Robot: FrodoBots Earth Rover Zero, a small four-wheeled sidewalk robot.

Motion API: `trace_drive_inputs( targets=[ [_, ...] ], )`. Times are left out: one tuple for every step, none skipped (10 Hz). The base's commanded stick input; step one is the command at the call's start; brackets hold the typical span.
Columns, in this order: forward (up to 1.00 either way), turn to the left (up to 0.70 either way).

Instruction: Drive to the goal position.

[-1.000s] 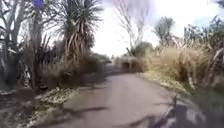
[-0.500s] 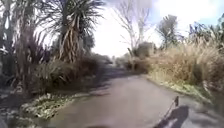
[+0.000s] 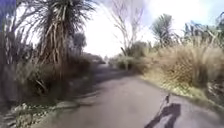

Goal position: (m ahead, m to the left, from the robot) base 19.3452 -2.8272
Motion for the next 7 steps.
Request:
trace_drive_inputs(
  targets=[
    [0.85,0.0],
    [0.85,0.0],
    [0.85,0.0],
    [0.85,0.0],
    [0.85,0.0],
    [0.85,0.0],
    [0.85,-0.05]
  ],
)
